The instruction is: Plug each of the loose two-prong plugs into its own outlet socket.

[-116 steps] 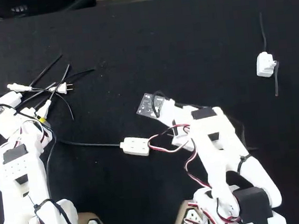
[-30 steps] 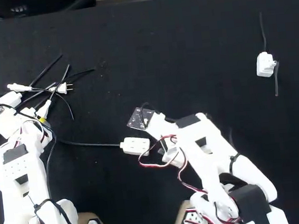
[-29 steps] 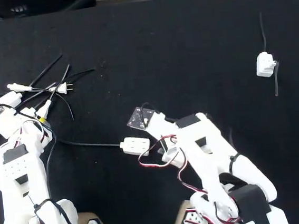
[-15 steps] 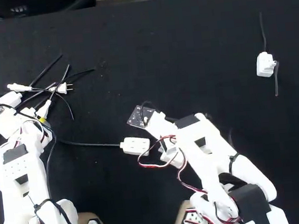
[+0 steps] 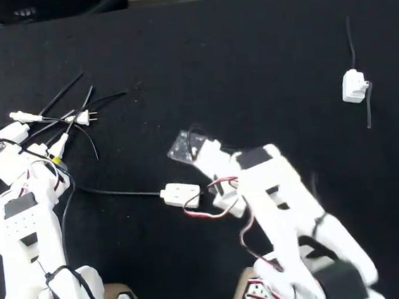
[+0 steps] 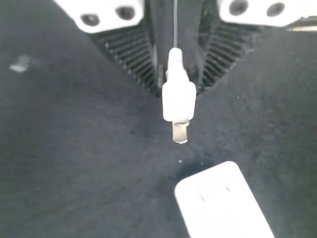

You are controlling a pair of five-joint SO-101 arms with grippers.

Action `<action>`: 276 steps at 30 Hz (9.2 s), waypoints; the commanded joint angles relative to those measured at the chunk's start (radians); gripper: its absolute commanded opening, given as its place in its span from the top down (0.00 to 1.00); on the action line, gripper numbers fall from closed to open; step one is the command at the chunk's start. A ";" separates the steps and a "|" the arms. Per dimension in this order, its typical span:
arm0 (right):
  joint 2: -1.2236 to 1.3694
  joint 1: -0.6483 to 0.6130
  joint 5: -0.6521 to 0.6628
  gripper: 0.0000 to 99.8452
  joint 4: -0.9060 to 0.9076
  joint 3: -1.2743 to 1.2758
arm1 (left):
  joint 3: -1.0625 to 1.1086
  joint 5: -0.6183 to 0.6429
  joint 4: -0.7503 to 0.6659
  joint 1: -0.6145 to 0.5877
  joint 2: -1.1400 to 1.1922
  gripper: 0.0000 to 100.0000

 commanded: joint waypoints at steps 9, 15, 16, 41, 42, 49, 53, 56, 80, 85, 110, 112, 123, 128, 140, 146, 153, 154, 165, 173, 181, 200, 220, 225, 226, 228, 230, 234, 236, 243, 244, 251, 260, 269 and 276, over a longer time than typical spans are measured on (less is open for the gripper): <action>-0.289 -0.219 -0.270 0.99 -0.391 0.105 | 0.019 -0.110 -0.012 0.183 -0.026 0.80; -0.280 -0.242 -0.402 0.99 -0.661 0.234 | 0.030 -0.117 0.020 0.274 -0.078 0.80; -0.280 -0.241 -0.407 0.99 -0.664 0.240 | 0.036 -0.117 0.046 0.298 -0.110 0.80; -0.274 -0.454 -0.474 0.99 -0.821 0.352 | 0.433 -0.175 0.226 0.567 -1.102 0.80; -0.274 -0.454 -0.476 0.99 -0.821 0.352 | 0.435 -0.175 0.226 0.572 -1.102 0.80; -0.275 -0.476 -0.473 0.99 -0.821 0.355 | 0.444 -0.175 0.226 0.582 -1.109 0.80; -0.275 -0.486 -0.471 0.99 -0.819 0.357 | 0.437 -0.176 0.226 0.587 -1.126 0.80; -0.275 -0.486 -0.471 0.99 -0.819 0.357 | 0.437 -0.176 0.226 0.587 -1.128 0.80; -0.495 -0.431 -0.471 0.99 -0.637 0.338 | 0.529 -0.287 0.149 0.599 -1.128 0.80; -0.644 -0.431 -0.471 0.99 -0.637 0.407 | 0.529 -0.287 0.149 0.602 -1.128 0.80; -0.668 -0.427 -0.480 0.99 -0.680 0.404 | 0.542 -0.285 0.149 0.607 -1.128 0.80; -0.668 -0.427 -0.480 0.99 -0.680 0.404 | 0.553 -0.287 0.146 0.608 -1.128 0.80; -0.670 -0.425 -0.480 0.99 -0.678 0.387 | 0.565 -0.287 0.129 0.608 -1.128 0.80; -0.670 -0.425 -0.480 0.99 -0.672 0.375 | 0.565 -0.287 0.129 0.608 -1.128 0.80; -0.670 -0.362 -0.535 0.99 -0.680 0.360 | 0.567 -0.287 0.129 0.610 -1.128 0.80; -0.662 -0.364 -0.537 0.99 -0.678 0.363 | 0.565 -0.287 0.129 0.608 -1.128 0.80; -0.661 -0.293 -0.540 0.99 -0.592 0.337 | 0.521 -0.279 0.137 0.519 -1.128 0.80; -0.659 -0.279 -0.540 0.99 -0.565 0.320 | 0.510 -0.279 0.144 0.487 -1.128 0.80; -0.337 -0.264 -0.542 0.99 -0.183 -0.002 | 0.435 -0.250 0.230 0.384 -1.123 0.80; -0.024 -0.270 -0.535 0.99 0.017 -0.180 | 0.325 -0.253 0.176 0.384 -0.836 0.80; -0.005 -0.284 -0.489 0.99 0.152 -0.214 | 0.097 -0.295 0.040 0.384 -0.195 0.80; 0.002 -0.245 -0.385 0.99 0.021 -0.047 | -0.133 -0.302 0.072 0.389 0.298 0.80; -0.001 -0.164 -0.391 0.99 -0.049 -0.105 | -0.182 -0.512 0.354 0.498 0.285 0.80; 0.004 -0.164 -0.394 0.99 0.167 -0.306 | -0.226 -0.505 0.384 0.452 0.285 0.80; 0.004 -0.164 -0.394 0.99 0.203 -0.349 | -0.242 -0.503 0.384 0.417 0.285 0.80; 0.018 -0.164 -0.416 0.99 0.265 -0.427 | -0.275 -0.453 0.384 0.331 0.285 0.80; 0.056 -0.164 -0.446 0.99 0.307 -0.483 | -0.305 -0.373 0.384 0.245 0.285 0.80; 0.202 -0.170 -0.488 0.99 0.328 -0.527 | -0.300 -0.338 0.342 0.183 0.285 0.80; 0.291 -0.169 -0.491 0.99 0.336 -0.570 | -0.269 -0.336 0.281 0.189 0.285 0.80; 0.455 -0.140 -0.580 0.99 0.420 -0.711 | -0.150 -0.316 0.124 0.263 0.284 0.80; 0.466 -0.143 -0.597 0.99 0.422 -0.722 | -0.137 -0.292 0.110 0.263 0.284 0.80; 0.530 -0.176 -0.700 0.99 0.483 -0.857 | -0.111 -0.216 0.095 0.265 0.285 0.80; 0.705 -0.209 -0.700 0.99 0.560 -1.023 | -0.117 -0.216 0.130 0.266 0.285 0.80; 0.799 -0.195 -0.700 0.99 0.582 -1.073 | -0.120 -0.216 0.143 0.266 0.285 0.80; 0.805 -0.170 -0.720 0.99 0.574 -1.076 | -0.120 -0.216 0.143 0.266 0.285 0.80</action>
